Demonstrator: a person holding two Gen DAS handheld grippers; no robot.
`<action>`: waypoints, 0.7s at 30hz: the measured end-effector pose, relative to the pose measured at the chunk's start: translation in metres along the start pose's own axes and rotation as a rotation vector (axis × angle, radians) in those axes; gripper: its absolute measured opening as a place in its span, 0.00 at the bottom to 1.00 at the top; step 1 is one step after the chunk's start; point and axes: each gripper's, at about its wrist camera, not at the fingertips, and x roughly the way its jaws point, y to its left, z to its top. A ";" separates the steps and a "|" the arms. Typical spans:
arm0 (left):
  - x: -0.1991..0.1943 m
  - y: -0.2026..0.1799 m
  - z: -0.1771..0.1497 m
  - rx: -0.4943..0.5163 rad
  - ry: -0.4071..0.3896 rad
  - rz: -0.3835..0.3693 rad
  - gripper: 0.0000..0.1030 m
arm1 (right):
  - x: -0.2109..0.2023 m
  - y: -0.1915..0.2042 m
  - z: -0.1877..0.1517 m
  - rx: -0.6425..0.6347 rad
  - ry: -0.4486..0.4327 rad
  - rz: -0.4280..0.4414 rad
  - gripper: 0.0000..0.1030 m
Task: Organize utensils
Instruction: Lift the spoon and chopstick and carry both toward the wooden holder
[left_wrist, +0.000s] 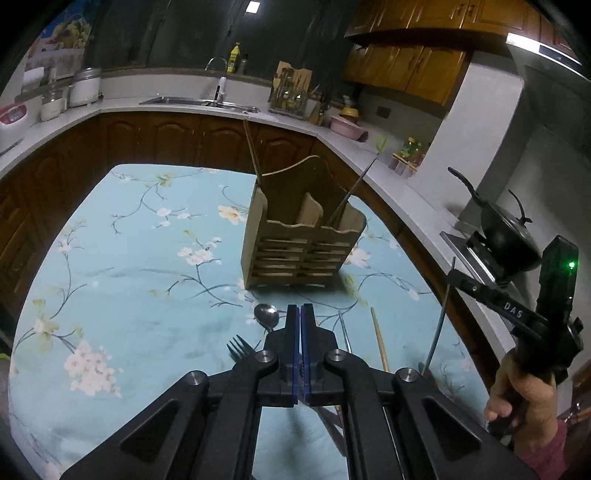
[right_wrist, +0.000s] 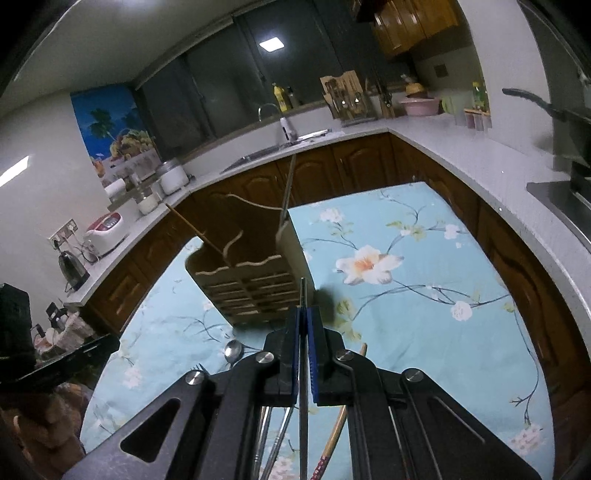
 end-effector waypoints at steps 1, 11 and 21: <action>0.004 0.002 -0.001 -0.004 0.010 0.001 0.00 | 0.000 0.001 0.000 -0.002 -0.003 -0.001 0.04; 0.076 0.011 0.009 -0.014 0.155 0.027 0.13 | 0.001 -0.002 0.000 0.019 -0.001 0.021 0.04; 0.170 0.002 0.016 0.083 0.286 0.083 0.32 | 0.014 -0.015 -0.001 0.076 0.021 0.079 0.04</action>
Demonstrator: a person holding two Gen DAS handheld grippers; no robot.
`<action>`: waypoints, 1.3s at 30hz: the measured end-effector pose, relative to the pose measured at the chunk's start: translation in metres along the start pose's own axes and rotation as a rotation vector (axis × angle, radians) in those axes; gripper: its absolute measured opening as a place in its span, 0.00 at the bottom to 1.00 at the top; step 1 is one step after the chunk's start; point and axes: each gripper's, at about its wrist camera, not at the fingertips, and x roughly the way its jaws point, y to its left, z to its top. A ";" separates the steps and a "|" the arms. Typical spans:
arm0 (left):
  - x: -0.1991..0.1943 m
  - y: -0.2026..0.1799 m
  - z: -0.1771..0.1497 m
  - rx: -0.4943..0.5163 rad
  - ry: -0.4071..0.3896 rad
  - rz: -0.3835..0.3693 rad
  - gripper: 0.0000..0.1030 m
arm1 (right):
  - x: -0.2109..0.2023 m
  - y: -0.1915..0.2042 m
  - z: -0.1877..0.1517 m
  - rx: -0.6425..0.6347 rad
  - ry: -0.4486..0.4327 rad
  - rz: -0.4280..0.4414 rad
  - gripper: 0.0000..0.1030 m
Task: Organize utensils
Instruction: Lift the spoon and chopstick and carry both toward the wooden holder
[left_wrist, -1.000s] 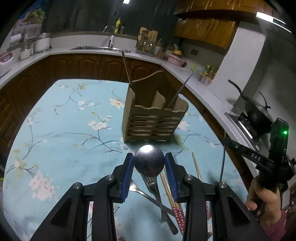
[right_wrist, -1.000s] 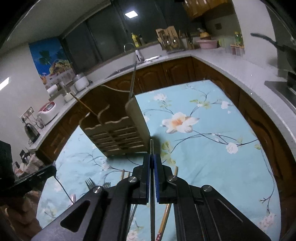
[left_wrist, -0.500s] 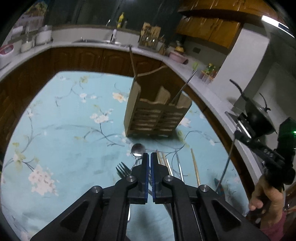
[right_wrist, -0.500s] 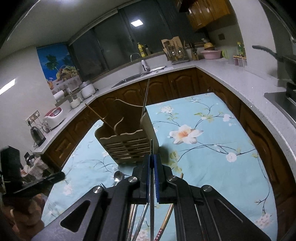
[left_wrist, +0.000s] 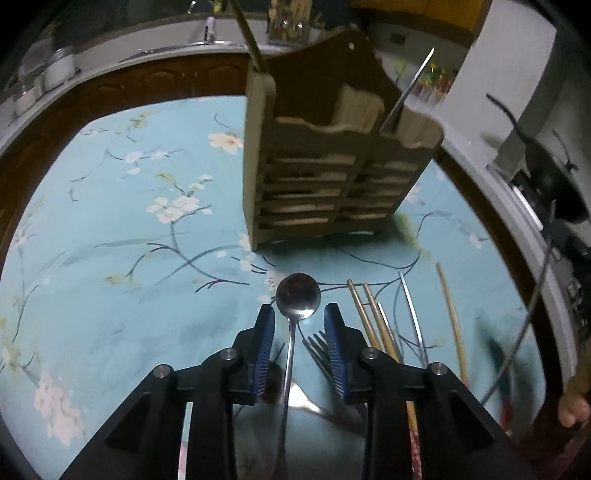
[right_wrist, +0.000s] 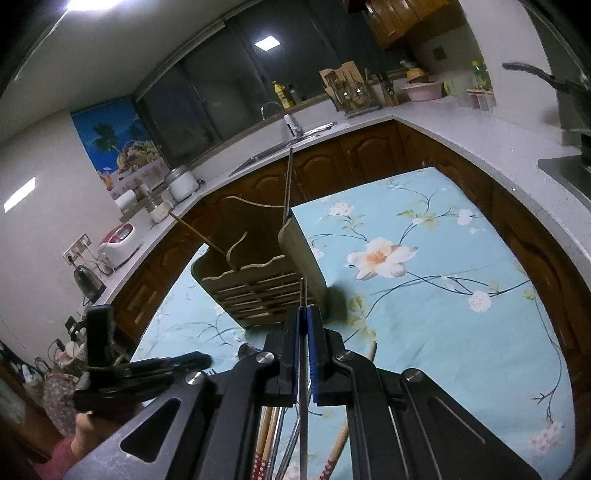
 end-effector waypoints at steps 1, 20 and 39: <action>0.007 -0.002 0.002 0.009 0.010 0.002 0.35 | 0.001 0.000 0.000 0.002 0.003 0.003 0.04; 0.072 -0.010 0.020 0.091 0.042 0.103 0.32 | 0.023 -0.008 0.001 0.016 0.035 0.033 0.04; -0.065 0.015 -0.014 -0.050 -0.200 0.006 0.31 | 0.006 0.023 0.008 -0.031 -0.017 0.061 0.04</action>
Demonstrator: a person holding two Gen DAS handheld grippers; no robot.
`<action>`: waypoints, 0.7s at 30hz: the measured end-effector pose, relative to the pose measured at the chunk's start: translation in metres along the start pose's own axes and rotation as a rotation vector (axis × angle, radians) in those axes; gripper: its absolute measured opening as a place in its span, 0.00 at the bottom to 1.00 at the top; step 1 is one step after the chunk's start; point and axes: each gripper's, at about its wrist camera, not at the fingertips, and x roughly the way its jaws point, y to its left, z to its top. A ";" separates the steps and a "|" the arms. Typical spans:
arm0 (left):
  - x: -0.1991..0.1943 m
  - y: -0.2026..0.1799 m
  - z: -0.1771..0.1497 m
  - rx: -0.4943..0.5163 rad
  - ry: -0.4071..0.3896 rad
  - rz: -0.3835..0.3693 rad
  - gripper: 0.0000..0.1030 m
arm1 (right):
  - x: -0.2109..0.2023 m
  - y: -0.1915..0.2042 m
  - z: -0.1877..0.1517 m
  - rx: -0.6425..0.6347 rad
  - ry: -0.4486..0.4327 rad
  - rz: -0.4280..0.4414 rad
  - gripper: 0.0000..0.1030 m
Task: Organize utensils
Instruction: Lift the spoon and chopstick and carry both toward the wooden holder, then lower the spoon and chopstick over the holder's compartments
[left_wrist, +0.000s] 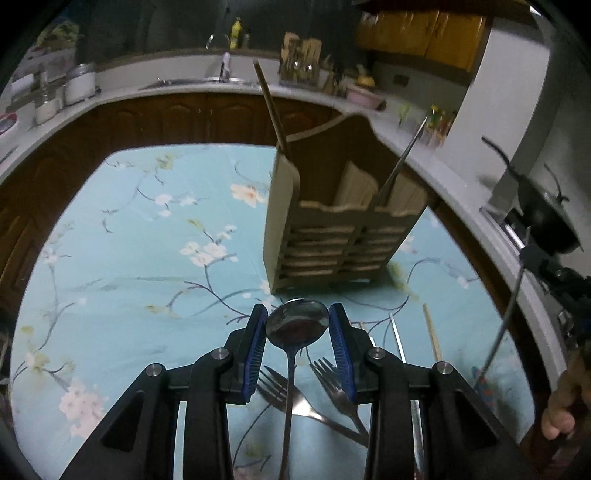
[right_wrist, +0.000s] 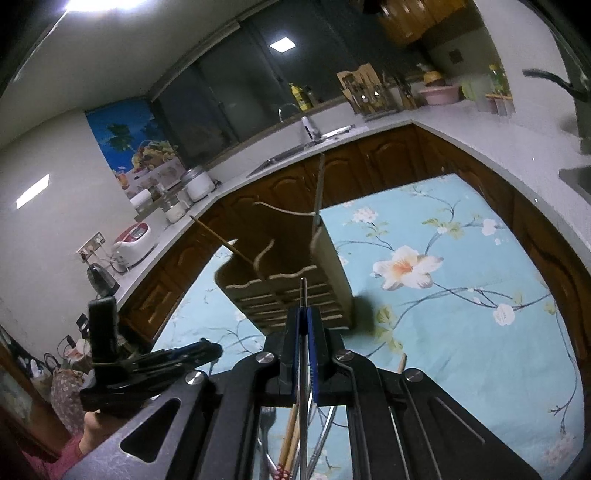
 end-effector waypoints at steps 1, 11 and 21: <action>-0.008 0.001 0.000 -0.003 -0.012 -0.004 0.32 | -0.002 0.001 0.001 -0.004 -0.004 0.001 0.04; -0.071 0.003 -0.003 -0.023 -0.103 -0.023 0.31 | -0.017 0.021 0.008 -0.043 -0.045 0.012 0.04; -0.095 0.005 0.003 -0.032 -0.155 -0.049 0.31 | -0.027 0.032 0.022 -0.068 -0.087 0.014 0.04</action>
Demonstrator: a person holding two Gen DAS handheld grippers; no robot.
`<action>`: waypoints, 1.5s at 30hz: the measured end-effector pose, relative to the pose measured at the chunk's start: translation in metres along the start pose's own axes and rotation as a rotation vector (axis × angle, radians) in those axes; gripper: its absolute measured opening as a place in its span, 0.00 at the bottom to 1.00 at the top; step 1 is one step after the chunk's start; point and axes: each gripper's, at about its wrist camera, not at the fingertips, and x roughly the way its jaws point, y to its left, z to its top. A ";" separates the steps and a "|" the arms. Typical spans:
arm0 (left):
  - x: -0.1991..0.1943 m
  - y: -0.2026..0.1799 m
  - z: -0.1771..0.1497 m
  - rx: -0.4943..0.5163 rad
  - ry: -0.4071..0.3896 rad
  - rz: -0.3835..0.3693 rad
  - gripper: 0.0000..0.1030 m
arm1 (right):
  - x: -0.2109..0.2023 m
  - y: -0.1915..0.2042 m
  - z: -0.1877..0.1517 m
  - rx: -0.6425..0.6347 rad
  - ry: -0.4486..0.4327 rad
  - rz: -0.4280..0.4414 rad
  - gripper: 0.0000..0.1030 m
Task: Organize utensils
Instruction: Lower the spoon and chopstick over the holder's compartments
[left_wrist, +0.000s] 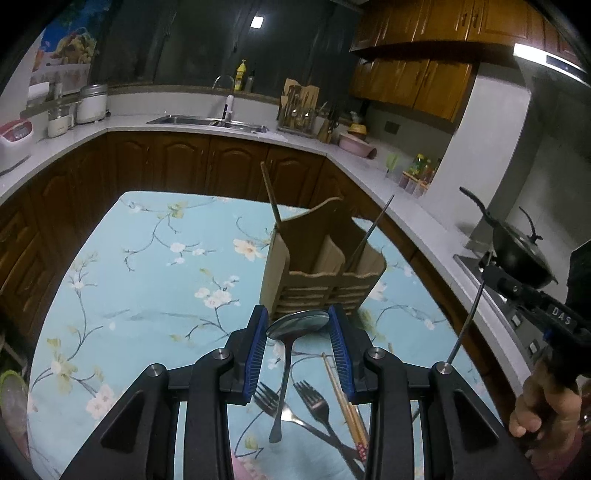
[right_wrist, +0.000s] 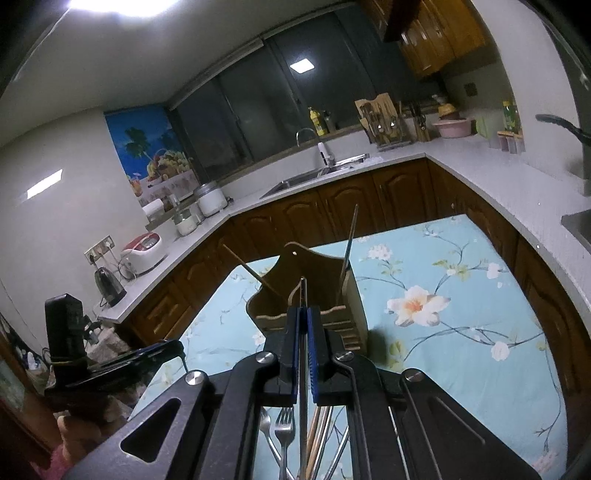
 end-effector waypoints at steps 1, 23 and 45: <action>-0.003 0.000 0.002 -0.002 -0.006 -0.004 0.31 | 0.000 -0.001 0.001 -0.001 -0.003 0.000 0.04; -0.015 0.002 0.077 -0.018 -0.227 -0.075 0.31 | 0.023 0.003 0.074 -0.020 -0.187 0.001 0.04; 0.126 0.024 0.085 -0.106 -0.295 -0.062 0.31 | 0.098 -0.025 0.093 -0.006 -0.308 -0.072 0.04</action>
